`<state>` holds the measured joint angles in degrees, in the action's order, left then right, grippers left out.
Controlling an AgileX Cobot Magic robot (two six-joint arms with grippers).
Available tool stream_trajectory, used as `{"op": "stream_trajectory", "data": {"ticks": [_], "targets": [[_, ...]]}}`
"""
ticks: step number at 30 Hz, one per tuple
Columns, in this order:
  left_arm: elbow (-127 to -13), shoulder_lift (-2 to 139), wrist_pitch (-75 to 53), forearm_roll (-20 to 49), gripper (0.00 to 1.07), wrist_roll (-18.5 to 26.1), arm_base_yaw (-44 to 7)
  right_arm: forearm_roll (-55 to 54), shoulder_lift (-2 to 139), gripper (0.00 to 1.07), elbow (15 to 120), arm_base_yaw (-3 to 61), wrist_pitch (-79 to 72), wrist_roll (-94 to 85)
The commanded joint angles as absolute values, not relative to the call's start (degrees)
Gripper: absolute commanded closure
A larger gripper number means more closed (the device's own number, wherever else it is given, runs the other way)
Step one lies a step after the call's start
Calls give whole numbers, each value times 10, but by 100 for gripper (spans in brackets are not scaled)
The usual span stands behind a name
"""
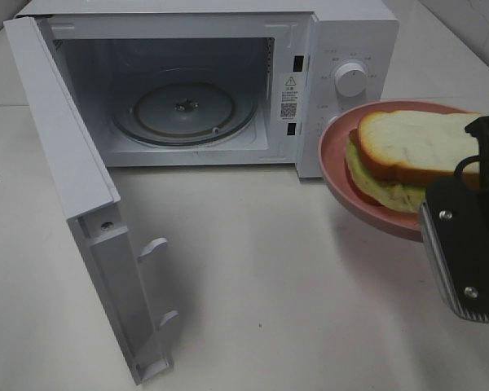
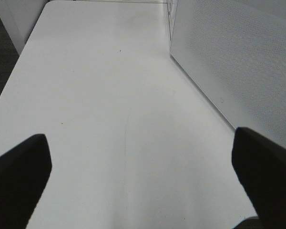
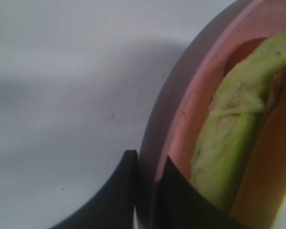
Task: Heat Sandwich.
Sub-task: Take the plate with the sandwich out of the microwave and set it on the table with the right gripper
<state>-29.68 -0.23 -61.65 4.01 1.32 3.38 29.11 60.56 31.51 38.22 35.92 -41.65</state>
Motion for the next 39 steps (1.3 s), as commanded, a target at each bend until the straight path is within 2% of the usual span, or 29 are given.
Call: {"op": "stream_trajectory", "data": {"ticks": [1,12,31,39], "targets": [[-296,-12,-614,37,9,14,34,344,600,107,316,382,368,-316],[-296,-12,-614,37,9,14,34,390,600,107,316,382,468,-50],[-296,-12,-614,37,9,14,34,403,618,107,316,379,528,91],[-296,-12,-614,37,9,14,34,419,674,107,316,327,490,133]]}}
